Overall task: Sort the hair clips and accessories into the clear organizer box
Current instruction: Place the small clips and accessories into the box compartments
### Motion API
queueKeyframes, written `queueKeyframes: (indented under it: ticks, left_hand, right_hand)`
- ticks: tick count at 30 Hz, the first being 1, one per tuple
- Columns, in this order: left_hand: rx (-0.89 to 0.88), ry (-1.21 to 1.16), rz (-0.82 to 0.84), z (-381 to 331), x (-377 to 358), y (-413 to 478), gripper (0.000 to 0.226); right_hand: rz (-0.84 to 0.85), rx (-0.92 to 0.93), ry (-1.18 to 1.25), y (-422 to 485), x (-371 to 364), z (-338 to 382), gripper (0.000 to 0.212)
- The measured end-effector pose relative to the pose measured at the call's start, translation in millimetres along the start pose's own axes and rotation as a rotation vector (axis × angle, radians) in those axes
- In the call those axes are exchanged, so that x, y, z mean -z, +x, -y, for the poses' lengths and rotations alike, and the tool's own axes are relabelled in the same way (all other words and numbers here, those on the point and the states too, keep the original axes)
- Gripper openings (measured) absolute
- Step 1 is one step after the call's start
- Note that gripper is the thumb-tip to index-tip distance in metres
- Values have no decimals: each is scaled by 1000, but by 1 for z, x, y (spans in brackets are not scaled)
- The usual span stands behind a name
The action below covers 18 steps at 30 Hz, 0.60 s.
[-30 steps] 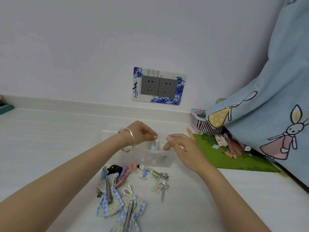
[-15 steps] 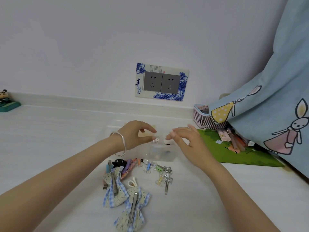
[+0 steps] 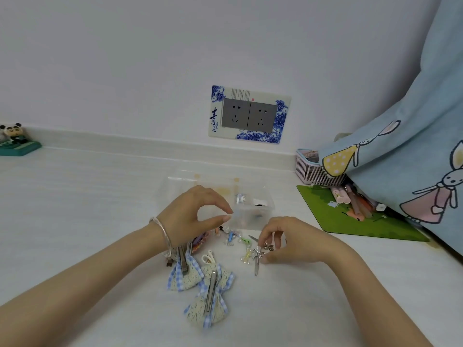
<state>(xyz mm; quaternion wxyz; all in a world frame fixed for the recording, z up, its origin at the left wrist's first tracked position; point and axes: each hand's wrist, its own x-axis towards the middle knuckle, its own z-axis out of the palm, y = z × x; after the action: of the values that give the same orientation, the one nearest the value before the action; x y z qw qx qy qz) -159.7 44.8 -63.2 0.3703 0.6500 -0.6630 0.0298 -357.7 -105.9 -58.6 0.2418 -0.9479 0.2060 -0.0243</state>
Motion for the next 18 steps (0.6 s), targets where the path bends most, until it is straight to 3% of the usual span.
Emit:
queueKeyframes:
  ticks: [8,12,18]
  left_hand:
    - [42,-31,-50,9,1,-1,29]
    - [73,-50,-62,13,0,-1,18]
    - [86,-56,-63,14,-3,-2,31]
  right_hand:
    - [16,17,140,2,-1,-2,14]
    - [24,41,225,0,1,-1,8]
    - [57,59,221,1,-2,1,14]
